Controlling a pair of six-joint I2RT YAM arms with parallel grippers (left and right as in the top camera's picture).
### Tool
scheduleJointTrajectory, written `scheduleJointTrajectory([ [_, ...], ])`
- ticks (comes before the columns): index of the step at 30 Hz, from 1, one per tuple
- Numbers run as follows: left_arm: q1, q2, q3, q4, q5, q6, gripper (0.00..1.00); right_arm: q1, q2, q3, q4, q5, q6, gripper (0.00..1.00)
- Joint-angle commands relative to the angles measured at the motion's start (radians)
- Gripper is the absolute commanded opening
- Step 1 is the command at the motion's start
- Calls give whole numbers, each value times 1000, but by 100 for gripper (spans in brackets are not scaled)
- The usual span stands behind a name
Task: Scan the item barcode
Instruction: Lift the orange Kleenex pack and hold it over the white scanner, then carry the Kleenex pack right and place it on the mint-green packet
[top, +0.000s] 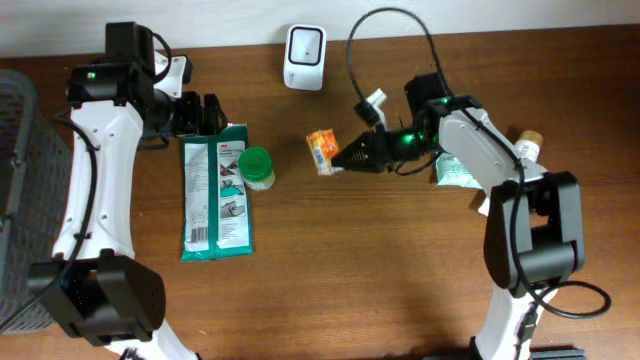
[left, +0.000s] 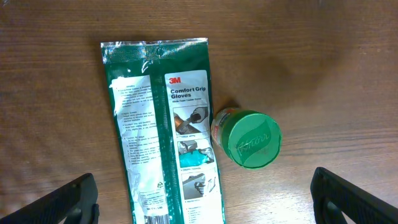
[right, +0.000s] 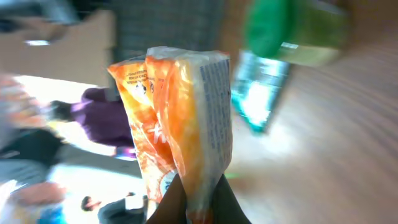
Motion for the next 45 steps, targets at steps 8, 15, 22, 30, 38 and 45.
scheduleJointTrajectory([
  [8,6,6,6,1,3,18,99,-6,-39,14,-85,-172,54,4],
  [15,6,6,6,1,3,18,99,-6,-154,14,-133,-172,21,4],
  [22,6,6,6,1,3,18,99,-6,-233,14,-132,-171,12,4],
  [30,6,6,6,1,3,18,99,77,-233,14,-122,567,178,4],
  [38,6,6,6,1,3,18,99,154,-135,398,-324,1165,274,4],
  [45,6,6,6,1,3,18,99,262,126,881,-262,1557,156,4],
])
